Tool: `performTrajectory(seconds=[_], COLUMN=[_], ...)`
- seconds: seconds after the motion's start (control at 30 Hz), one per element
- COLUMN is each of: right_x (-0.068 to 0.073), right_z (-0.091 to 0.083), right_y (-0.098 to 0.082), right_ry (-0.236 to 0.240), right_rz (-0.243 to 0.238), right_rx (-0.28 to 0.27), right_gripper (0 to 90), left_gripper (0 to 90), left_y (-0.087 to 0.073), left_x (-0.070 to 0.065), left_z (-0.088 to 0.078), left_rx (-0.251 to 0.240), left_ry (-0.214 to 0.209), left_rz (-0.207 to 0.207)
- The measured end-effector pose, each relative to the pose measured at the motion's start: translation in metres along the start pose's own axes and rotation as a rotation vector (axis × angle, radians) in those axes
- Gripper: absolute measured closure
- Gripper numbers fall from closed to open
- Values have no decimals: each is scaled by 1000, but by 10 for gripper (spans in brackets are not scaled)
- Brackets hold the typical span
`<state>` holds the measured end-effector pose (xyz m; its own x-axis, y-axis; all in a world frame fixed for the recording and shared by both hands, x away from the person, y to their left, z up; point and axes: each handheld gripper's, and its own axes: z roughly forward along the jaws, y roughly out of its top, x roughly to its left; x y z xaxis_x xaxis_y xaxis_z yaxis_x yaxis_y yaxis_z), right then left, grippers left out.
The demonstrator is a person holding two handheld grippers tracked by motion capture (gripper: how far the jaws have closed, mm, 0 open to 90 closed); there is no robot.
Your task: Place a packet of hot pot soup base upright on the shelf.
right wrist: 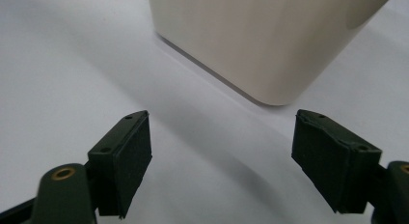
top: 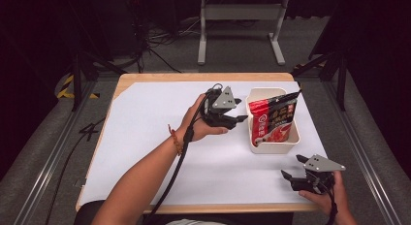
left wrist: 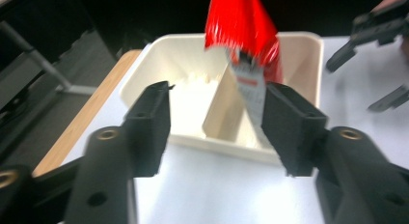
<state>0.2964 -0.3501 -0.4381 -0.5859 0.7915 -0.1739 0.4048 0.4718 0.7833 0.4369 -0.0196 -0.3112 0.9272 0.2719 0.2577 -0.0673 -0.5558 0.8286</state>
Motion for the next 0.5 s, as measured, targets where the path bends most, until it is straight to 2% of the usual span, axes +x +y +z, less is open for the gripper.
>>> performTrajectory(seconds=[0.1, 0.13, 0.4, 0.5], right_x=[0, 1, 1, 1], right_z=[1, 1, 0, 0], right_y=[0, 0, 0, 0], right_ry=[1, 2, 1, 1], right_rz=[-4, -7, -8, -7], right_rx=[3, 4, 4, 1], right_gripper=[213, 213, 213, 213], left_gripper=[393, 355, 230, 188], left_y=[-6, -9, -24, -33], left_x=[0, -1, 1, 2], left_z=[-2, -2, -12, -18], left_rx=[6, 18, 33, 55], left_ry=[-5, 18, 44, 56], left_rz=[3, 1, -23, -26])
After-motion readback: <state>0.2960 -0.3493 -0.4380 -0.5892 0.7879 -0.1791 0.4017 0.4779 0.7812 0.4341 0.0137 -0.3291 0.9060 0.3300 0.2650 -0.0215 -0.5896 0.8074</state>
